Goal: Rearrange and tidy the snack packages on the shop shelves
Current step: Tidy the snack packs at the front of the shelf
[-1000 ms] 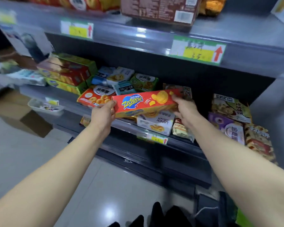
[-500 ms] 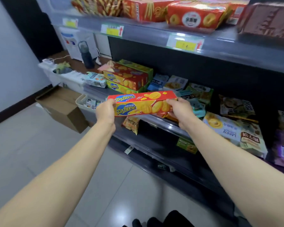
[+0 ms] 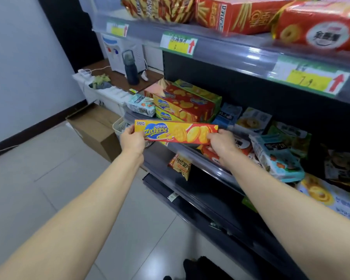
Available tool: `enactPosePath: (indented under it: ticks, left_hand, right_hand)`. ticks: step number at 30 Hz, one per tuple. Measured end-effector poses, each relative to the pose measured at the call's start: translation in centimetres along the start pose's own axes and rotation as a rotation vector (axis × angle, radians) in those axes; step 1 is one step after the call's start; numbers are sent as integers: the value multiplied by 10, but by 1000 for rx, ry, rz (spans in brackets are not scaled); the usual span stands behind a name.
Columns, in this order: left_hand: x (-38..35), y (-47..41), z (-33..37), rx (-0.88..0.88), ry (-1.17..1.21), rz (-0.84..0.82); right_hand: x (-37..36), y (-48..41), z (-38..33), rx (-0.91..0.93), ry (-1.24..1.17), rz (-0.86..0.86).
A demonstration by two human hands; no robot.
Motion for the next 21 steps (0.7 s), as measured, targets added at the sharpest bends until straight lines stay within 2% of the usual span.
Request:
enactPosePath:
  ticks: [8, 16, 21]
  left_hand:
    - [-12, -66, 2, 43, -12, 28]
    - [-45, -142, -2, 34, -187, -96]
    - [-54, -197, -5, 151, -288, -233]
  right_hand:
    - [-24, -40, -20, -55, 99, 10]
    - [-48, -76, -31, -209, 170, 66]
    - [-77, -86, -37, -331, 138, 105]
Point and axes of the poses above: each hand's wrist, its own y-axis away from the middle knuckle, its own x-axis out of the back of the hand, z = x × y, the point moved 5 cm from there along -y, towards the middle knuckle, and after that the axes turned 14 degrees about y, right-handed, at the moved point
